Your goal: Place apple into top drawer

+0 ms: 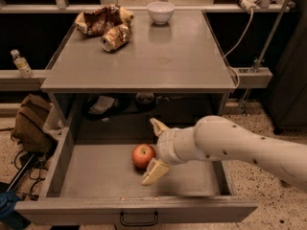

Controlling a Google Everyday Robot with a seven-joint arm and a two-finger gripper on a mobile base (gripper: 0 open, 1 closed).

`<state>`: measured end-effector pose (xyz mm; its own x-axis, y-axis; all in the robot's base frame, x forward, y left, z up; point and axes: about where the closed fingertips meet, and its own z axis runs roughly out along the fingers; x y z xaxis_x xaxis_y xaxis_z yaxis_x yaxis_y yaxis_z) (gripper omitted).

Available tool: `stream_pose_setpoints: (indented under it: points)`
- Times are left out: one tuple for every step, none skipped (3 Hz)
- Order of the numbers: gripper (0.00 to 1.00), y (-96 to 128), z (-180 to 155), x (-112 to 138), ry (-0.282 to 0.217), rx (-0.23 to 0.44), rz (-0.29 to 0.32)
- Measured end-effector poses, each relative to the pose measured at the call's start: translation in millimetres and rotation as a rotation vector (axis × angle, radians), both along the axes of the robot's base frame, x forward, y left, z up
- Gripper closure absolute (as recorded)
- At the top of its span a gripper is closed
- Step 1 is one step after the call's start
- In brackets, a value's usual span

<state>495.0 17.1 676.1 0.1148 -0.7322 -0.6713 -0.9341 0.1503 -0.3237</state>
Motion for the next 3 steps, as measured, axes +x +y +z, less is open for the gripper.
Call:
stream_pose_setpoints:
  points:
    - [0.0,-48.0,76.2,-17.9,-0.072,-0.033,-0.119]
    - [0.0,-93.6,160.2,-35.5,-0.148,-0.08,-0.244]
    - [0.0,-155.0,239.1,-56.1,-0.214,-0.091,-0.429]
